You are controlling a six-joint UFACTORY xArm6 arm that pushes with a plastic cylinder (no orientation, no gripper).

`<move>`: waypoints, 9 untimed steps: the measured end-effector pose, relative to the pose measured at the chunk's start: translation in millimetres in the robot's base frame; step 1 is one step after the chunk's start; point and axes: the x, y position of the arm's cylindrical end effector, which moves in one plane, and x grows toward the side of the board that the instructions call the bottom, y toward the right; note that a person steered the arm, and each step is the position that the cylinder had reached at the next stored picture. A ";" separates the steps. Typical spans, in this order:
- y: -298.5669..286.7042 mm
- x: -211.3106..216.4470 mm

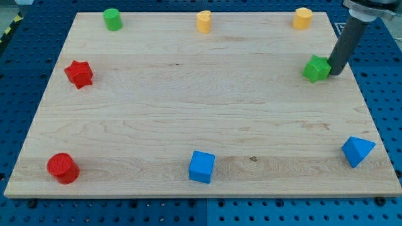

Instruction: Push the green star from center right to top center

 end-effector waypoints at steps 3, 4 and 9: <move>2.1 57.1; 2.0 39.6; -73.5 12.9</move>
